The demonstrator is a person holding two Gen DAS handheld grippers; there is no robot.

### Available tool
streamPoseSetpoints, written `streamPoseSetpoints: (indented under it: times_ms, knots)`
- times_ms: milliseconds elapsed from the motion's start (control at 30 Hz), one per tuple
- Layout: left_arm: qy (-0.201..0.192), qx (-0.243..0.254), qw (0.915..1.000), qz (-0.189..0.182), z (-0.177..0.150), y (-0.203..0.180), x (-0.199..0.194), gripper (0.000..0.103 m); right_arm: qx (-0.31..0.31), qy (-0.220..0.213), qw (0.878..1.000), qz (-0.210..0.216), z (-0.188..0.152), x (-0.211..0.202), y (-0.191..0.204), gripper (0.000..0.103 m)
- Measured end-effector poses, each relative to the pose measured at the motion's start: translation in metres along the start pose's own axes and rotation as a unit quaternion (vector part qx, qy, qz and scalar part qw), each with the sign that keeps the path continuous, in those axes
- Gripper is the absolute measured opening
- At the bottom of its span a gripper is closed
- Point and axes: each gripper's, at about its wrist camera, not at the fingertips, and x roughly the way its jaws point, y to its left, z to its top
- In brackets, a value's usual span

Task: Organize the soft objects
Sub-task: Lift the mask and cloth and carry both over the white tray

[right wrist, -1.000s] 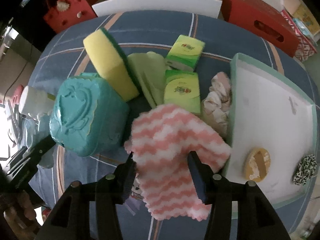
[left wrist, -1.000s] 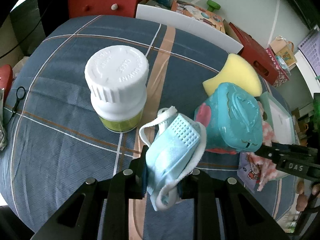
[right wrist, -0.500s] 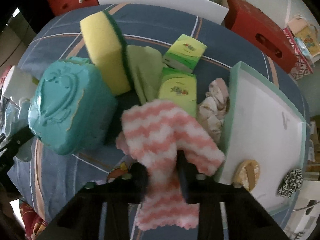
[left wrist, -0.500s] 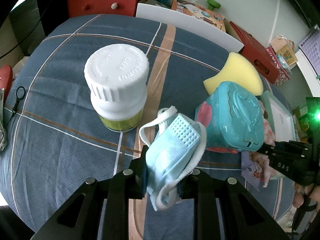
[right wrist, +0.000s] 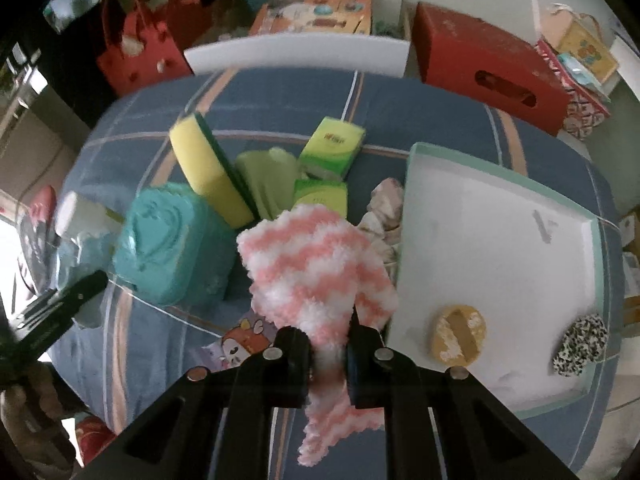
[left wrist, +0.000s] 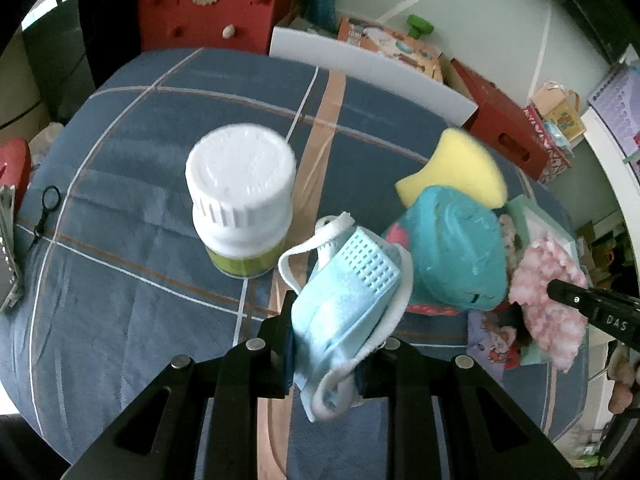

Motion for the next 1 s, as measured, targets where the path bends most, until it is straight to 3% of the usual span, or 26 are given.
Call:
streamPoseSetpoints:
  times_ms: [233, 467, 800, 1000]
  knots:
    - [-0.028, 0.008, 0.9996, -0.007, 0.003, -0.006, -0.021, 0.023, 0.007, -0.03, 0.999, 0.013, 0.0, -0.037, -0.012, 0.014]
    - [-0.05, 0.037, 0.998, -0.009, 0.012, -0.031, -0.037, 0.023, 0.028, -0.045, 0.999, 0.007, 0.002, -0.049, -0.041, 0.014]
    - [-0.044, 0.136, 0.9893, -0.03, 0.036, -0.117, -0.037, 0.023, 0.087, -0.054, 0.994, -0.04, 0.008, -0.058, -0.117, 0.014]
    - [-0.033, 0.198, 0.978, -0.057, 0.047, -0.185, -0.02, 0.023, 0.122, -0.054, 0.988, -0.071, 0.009, -0.055, -0.166, 0.014]
